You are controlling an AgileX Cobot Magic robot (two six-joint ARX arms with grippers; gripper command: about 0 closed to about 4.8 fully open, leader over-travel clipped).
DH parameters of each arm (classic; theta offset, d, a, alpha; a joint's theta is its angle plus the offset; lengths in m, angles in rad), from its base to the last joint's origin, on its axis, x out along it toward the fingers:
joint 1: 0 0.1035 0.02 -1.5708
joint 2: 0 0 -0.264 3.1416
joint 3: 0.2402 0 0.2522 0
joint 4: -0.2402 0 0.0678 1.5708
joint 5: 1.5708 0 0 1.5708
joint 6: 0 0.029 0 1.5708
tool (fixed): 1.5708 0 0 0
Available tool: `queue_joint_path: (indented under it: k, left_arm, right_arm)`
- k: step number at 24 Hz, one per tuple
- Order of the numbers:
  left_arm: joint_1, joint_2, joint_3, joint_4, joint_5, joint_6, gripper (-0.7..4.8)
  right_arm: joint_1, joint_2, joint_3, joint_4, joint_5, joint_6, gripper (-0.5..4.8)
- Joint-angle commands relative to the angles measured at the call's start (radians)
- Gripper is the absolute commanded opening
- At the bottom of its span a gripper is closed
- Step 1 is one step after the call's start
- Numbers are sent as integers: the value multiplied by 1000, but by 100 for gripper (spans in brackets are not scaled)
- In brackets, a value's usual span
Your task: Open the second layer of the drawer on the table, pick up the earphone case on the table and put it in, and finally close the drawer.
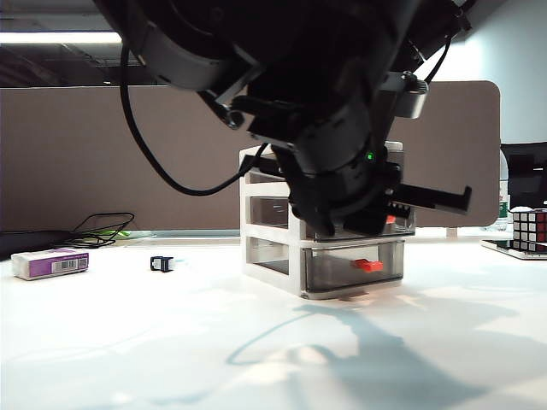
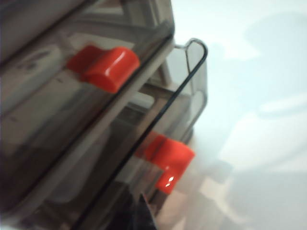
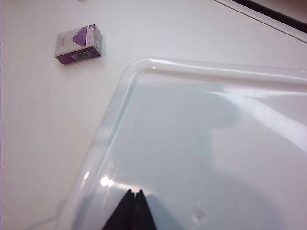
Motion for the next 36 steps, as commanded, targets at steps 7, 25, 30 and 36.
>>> queue_joint_path:
  k: [7,25,30,36]
  left_arm:
    - [75,-43,3,-39,80,24,-6]
    - [60,-697,-304,-164,177,120,-6]
    - [62,-1143,-344,-616,50,151,-6]
    - [76,-1495,-356,-901,10,112,-6]
  right_arm:
    - [0,0,-1,-61,3,-9,-5]
    - [-32,-166,-2,-7,-51,-27,-5]
    - [-97,-370,-71,-28,-99,-7,-5]
    - [-145,-626,-301,-19,-88,16,-5]
